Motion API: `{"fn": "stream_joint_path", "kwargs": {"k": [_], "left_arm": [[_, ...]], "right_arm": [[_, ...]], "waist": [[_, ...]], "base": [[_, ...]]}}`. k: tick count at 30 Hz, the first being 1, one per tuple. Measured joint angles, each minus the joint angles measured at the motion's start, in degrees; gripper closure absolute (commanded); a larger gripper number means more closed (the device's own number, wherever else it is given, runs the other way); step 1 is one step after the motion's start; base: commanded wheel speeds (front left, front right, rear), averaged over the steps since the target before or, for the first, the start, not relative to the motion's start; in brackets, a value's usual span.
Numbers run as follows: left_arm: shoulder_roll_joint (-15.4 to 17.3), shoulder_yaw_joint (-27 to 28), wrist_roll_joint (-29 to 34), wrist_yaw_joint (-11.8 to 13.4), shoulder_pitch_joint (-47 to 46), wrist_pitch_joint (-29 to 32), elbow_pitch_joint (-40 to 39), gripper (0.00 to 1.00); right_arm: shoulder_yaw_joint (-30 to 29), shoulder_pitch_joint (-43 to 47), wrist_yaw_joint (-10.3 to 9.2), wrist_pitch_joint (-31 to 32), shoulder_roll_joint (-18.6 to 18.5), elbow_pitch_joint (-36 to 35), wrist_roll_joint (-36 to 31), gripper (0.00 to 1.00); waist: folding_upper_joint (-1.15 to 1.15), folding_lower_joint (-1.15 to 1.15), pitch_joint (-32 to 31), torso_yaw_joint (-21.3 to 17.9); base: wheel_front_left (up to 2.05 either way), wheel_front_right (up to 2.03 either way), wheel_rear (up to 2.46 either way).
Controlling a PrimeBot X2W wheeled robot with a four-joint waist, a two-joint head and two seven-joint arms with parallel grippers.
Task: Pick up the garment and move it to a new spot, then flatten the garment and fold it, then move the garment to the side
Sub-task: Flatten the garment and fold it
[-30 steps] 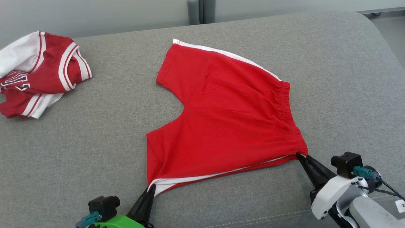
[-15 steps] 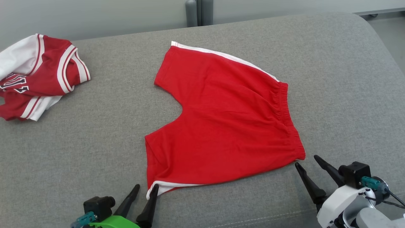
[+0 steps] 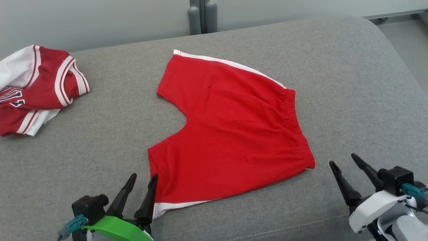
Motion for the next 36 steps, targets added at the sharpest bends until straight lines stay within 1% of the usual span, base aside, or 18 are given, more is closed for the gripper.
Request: {"fn": "stream_joint_path", "kwargs": {"k": [4,7,10,12,15,17,19,24,26,30,36], "left_arm": [[-0.58,1.82,1.66,2.03,-0.33,-0.11,-2.27,0.00],[-1.12,2.47,3.08,3.32,-1.37,-0.12,-3.54,0.00],[-1.29,3.78,4.77,5.23,-1.91,-0.14,-4.93,0.00],[-1.55,4.86,6.43,6.93,-2.24,-0.13,-5.72,0.00],[-2.63,7.54,7.92,9.23,-2.79,-0.15,-8.23,0.00],[-2.99,7.69,9.23,9.77,-2.90,-0.30,-8.95,0.00],[-3.15,7.68,9.84,10.32,-2.86,-0.30,-9.34,0.00],[-3.53,8.81,11.46,11.06,-2.44,-0.31,-10.49,0.00],[-3.60,8.99,12.06,11.25,-1.88,-0.30,-10.48,0.00],[-4.26,9.18,12.90,11.27,-0.26,-0.30,-10.57,0.00],[-4.64,10.96,13.94,11.93,0.65,-0.30,-11.89,0.00]], "right_arm": [[-3.09,-1.61,-1.79,0.00,0.05,-2.79,-0.55,0.00],[-5.41,-2.98,-3.53,0.00,0.35,-4.78,-0.89,0.00],[-7.60,-4.00,-5.23,0.00,1.25,-6.73,-0.90,0.00],[-8.24,-4.71,-5.93,-0.01,2.18,-8.11,-0.92,0.00],[-8.91,-5.50,-6.51,-0.03,3.55,-9.61,-0.92,0.00],[-8.99,-5.63,-7.00,-0.07,4.25,-10.44,-0.93,0.00],[-8.80,-5.67,-7.01,-0.08,4.87,-10.90,-1.05,0.00],[-7.59,-6.15,-7.02,-0.08,6.83,-11.84,-1.43,0.00],[-7.25,-6.86,-7.51,-0.08,7.51,-12.11,-1.67,0.00],[-6.75,-7.11,-7.92,-0.08,7.79,-12.14,-3.12,0.00],[-5.61,-7.02,-7.92,-0.08,8.89,-11.61,-3.64,0.00]], "waist": [[0.00,0.00,-0.81,-0.27],[0.00,0.00,-1.38,-0.39],[0.00,0.00,-1.68,-0.50],[0.00,0.00,-1.75,-0.51],[0.00,0.00,-1.83,-0.49],[0.00,0.00,-1.87,-0.43],[0.00,0.00,-1.88,-0.36],[0.00,0.00,-1.74,-0.21],[0.00,0.00,-1.66,-0.20],[0.00,0.00,-1.56,-0.13],[0.00,0.00,-1.57,0.15]], "base": [[0.00,0.00,0.00],[0.00,0.00,0.00],[0.00,0.00,0.00],[0.00,0.00,0.00],[0.00,0.00,0.00],[0.00,0.00,0.00],[0.00,0.00,0.00],[0.00,0.00,0.00],[0.00,0.00,0.00],[0.00,0.00,0.00],[0.00,0.00,0.00]]}}
